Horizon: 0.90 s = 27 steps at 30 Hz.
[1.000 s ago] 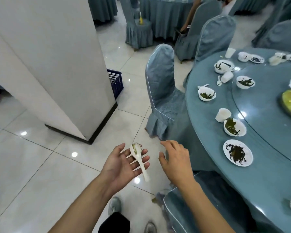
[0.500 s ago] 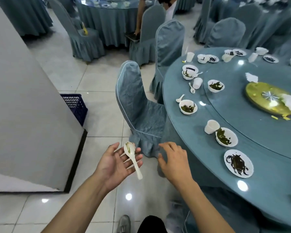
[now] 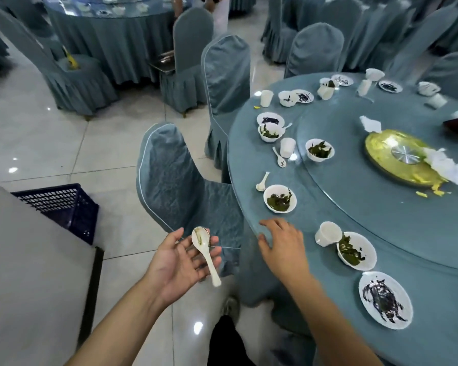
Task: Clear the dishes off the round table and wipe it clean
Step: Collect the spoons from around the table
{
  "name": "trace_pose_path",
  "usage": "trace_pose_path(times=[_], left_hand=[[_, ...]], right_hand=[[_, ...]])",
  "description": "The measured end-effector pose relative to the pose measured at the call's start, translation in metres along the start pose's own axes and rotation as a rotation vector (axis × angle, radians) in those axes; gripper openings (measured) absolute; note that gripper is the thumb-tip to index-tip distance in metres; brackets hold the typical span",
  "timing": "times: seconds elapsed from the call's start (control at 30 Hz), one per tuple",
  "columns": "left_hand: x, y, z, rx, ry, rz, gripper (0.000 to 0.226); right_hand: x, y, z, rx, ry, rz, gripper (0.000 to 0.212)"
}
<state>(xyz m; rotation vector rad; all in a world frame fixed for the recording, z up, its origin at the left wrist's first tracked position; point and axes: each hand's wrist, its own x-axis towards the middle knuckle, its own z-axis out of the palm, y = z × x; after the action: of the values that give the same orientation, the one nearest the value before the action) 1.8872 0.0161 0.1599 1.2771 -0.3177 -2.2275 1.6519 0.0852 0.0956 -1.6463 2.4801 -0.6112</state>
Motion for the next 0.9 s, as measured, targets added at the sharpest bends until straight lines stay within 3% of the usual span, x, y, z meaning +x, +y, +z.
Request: trace_pose_path(times=[0.47,0.9], left_hand=[[0.145,0.072,0.093,0.070,0.037,-0.093,0.057],[0.255,0.116,0.125,0.155,0.036,-0.246,0.058]], right_hand=[[0.208,0.081,0.027,-0.082,-0.192,0.056,0.026],[0.316,0.102,0.085,-0.318,-0.530,-0.204,0.033]])
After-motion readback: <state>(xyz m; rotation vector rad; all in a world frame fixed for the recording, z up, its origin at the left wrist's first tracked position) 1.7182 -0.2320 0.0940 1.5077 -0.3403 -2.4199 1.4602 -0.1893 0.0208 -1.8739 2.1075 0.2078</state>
